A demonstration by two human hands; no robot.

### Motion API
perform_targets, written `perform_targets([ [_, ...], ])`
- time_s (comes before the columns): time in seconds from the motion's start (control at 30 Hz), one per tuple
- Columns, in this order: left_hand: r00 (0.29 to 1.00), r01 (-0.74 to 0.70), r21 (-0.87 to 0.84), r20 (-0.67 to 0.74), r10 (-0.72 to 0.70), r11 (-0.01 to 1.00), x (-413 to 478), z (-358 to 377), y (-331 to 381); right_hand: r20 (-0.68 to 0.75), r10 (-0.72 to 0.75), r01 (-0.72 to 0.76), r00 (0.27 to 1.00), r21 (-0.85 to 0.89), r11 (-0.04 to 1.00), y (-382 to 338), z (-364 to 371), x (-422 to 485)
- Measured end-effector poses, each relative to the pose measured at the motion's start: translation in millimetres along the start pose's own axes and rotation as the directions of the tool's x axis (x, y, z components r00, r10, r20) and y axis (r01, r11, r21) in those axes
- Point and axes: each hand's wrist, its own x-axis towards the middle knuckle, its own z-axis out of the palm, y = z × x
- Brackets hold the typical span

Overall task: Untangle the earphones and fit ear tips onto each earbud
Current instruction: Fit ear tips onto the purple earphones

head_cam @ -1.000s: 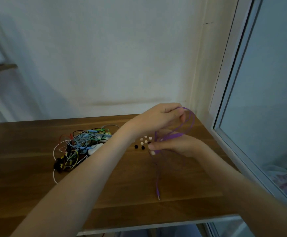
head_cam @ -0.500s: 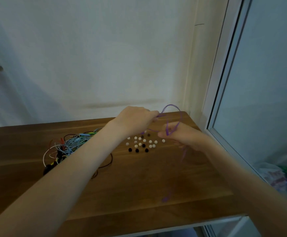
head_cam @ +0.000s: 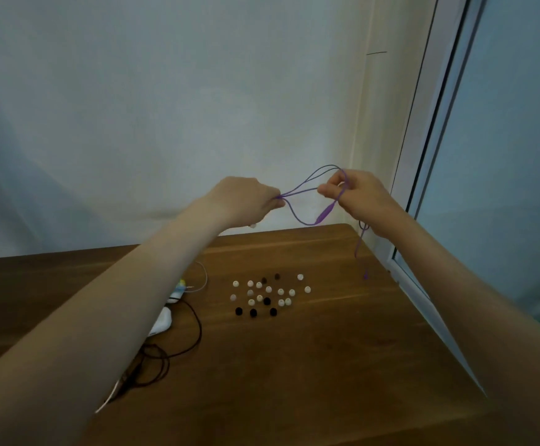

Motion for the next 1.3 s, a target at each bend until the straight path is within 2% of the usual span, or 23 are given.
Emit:
perform_targets([
  [0.1, 0.998, 0.055, -0.085, 0.020, -0.053, 0.995, 28, 19, -8, -0.063, -0.075, 0.069, 0.995, -0.097, 0.993, 14, 9, 26],
  [0.23, 0.989, 0.118, -0.102, 0.106, -0.107, 0.988, 57, 55, -7, -0.021, -0.080, 0.071, 0.997, -0.283, 0.957, 51, 31, 47],
  [0.4, 0.939, 0.205, -0.263, 0.325, -0.114, 0.943, 77, 112, -3, 0.064, -0.004, 0.033, 0.998, -0.468, 0.883, 101, 60, 52],
  [0.6, 0.869, 0.205, -0.366, 0.495, 0.003, 0.908, 86, 152, -3, 0.228, 0.193, -0.067, 0.954, -0.465, 0.883, 136, 79, 53],
  [0.73, 0.890, 0.228, -0.497, 0.456, 0.029, 0.837, 84, 155, -7, 0.225, 0.223, -0.076, 0.949, -0.520, 0.851, 142, 78, 63],
  [0.87, 0.914, 0.200, -0.489, 0.405, 0.018, 0.849, 80, 152, -4, 0.315, 0.282, -0.082, 0.906, -0.524, 0.848, 140, 67, 64],
  [0.97, 0.941, 0.259, -0.426, 0.313, -0.127, 0.867, 77, 153, 1, 0.373, 0.279, -0.154, 0.885, -0.331, 0.931, 138, 52, 57],
  [1.03, 0.929, 0.342, -0.355, 0.266, -0.257, 0.870, 77, 152, 6, 0.393, 0.259, -0.167, 0.882, -0.253, 0.953, 135, 46, 49],
  [1.17, 0.869, 0.474, -0.295, 0.308, -0.387, 0.830, 79, 150, 17, 0.295, 0.195, -0.129, 0.936, -0.228, 0.965, 136, 46, 38],
  [1.3, 0.866, 0.480, -0.383, 0.349, -0.358, 0.789, 80, 156, 19, 0.220, 0.091, -0.022, 0.971, -0.296, 0.955, 143, 51, 28],
])
